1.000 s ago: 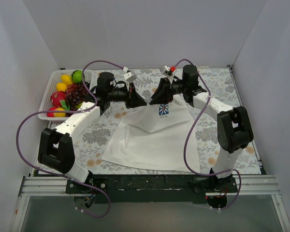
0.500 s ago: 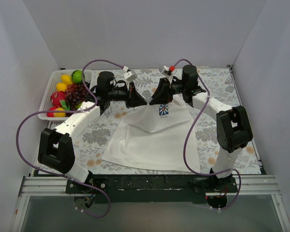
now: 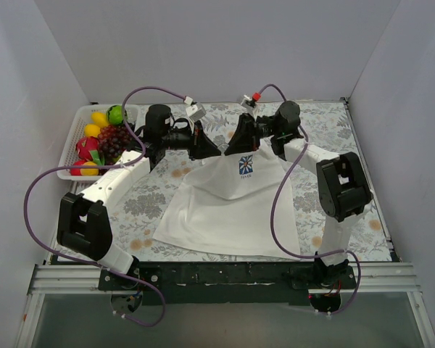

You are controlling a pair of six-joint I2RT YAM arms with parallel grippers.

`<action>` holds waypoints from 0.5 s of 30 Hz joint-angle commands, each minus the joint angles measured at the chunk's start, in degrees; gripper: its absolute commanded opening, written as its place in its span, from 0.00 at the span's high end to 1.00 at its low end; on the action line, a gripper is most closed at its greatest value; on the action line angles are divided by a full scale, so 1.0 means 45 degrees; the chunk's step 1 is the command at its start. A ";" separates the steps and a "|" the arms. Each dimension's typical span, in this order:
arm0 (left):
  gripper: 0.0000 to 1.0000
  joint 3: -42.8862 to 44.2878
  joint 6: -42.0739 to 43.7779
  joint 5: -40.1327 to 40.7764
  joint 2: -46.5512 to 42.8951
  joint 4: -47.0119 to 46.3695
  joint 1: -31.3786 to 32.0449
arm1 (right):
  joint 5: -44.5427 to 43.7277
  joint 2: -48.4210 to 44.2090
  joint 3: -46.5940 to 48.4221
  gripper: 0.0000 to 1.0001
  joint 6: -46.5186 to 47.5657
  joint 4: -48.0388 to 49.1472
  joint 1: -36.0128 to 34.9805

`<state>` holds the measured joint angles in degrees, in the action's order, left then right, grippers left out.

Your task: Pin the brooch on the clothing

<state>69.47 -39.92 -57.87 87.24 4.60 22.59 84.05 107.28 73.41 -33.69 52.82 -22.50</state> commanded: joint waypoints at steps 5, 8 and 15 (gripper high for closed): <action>1.00 0.0675 0.0102 -0.0188 -0.0071 0.0286 0.0214 | 0.1656 0.3346 0.3122 0.99 -1.2298 1.2325 -0.0410; 1.00 0.0734 0.0219 0.0066 -0.0051 0.0540 0.0234 | 0.1614 0.3210 0.2964 0.99 -1.2180 1.2325 -0.0429; 1.00 0.0792 0.0336 0.0495 -0.0012 0.0735 0.0293 | 0.1693 0.3288 0.3199 0.99 -1.2454 1.2325 -0.0371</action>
<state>70.76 -40.56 -53.69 88.47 8.47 21.61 86.43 122.76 85.30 -84.12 76.12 -23.27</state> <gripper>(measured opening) 0.032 0.138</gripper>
